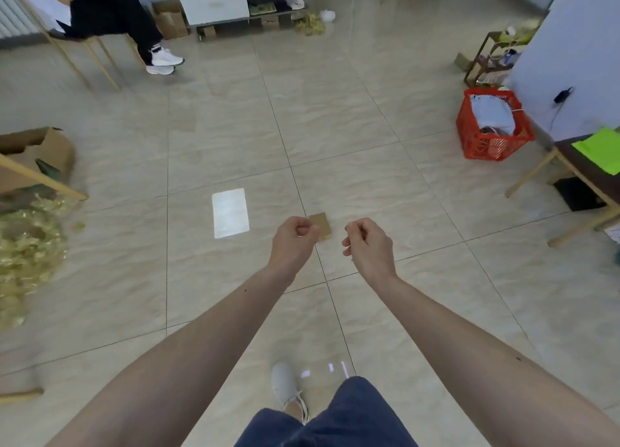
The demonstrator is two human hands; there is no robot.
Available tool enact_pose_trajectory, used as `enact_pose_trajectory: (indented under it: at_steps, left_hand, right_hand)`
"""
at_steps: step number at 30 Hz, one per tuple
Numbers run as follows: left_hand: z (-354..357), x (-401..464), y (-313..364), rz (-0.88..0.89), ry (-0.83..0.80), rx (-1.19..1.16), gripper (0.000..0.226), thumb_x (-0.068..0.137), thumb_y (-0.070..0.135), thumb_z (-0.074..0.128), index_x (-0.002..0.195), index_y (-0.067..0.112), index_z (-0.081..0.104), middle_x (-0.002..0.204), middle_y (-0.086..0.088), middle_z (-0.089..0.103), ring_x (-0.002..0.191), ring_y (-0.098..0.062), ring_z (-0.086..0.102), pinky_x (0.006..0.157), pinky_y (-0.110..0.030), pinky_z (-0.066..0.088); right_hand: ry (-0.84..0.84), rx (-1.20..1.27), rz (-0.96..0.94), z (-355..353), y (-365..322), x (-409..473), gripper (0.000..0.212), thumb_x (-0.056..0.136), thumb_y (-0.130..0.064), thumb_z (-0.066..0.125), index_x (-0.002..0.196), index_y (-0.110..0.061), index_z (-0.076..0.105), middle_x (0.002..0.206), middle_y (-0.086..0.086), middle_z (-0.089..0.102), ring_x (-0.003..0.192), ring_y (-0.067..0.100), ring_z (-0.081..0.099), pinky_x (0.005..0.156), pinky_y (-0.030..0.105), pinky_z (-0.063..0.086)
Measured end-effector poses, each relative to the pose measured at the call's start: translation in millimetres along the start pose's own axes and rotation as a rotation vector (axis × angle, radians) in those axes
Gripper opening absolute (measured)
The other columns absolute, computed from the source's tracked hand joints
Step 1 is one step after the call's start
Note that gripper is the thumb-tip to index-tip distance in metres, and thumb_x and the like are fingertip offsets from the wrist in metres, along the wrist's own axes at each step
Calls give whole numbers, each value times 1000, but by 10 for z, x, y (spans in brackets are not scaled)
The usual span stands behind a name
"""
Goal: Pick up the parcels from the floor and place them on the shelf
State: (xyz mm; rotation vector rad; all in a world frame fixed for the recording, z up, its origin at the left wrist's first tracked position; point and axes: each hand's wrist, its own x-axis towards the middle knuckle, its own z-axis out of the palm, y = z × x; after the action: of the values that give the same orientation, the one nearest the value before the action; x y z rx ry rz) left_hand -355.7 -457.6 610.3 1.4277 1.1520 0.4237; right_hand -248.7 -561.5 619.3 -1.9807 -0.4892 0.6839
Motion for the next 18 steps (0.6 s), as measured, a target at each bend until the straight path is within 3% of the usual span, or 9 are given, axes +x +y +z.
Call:
enact_pose_trajectory:
  at_steps: [4, 9, 14, 18]
  left_hand:
    - [-260, 590, 124, 7, -49, 48, 23, 81, 33, 63, 101, 21, 63, 93, -1, 66, 101, -25, 69, 88, -44, 54]
    - [-393, 1336, 262, -4, -124, 94, 17, 81, 33, 65, 97, 25, 64, 103, -5, 72, 101, -24, 70, 90, -44, 54]
    - [-338, 2093, 571, 16, -220, 138, 16, 75, 35, 63, 90, 31, 62, 99, -2, 73, 101, -21, 69, 93, -43, 53]
    - [-304, 2630, 889, 44, -301, 171, 13, 82, 28, 64, 95, 26, 61, 103, -10, 73, 86, -18, 68, 85, -39, 53]
  right_hand:
    - [44, 22, 61, 350, -176, 356, 23, 98, -32, 49, 93, -15, 64, 81, 0, 72, 65, 19, 71, 73, 40, 54]
    - [108, 52, 123, 641, -365, 828, 23, 98, -30, 49, 94, -15, 65, 86, 7, 73, 69, 22, 71, 70, 34, 52]
    - [195, 78, 152, 823, -573, 1456, 21, 94, -35, 49, 84, -23, 64, 77, 1, 72, 78, 29, 72, 76, 41, 54]
    - [237, 98, 188, 906, -773, 1938, 22, 96, -32, 49, 89, -17, 64, 75, 0, 71, 75, 28, 73, 70, 37, 53]
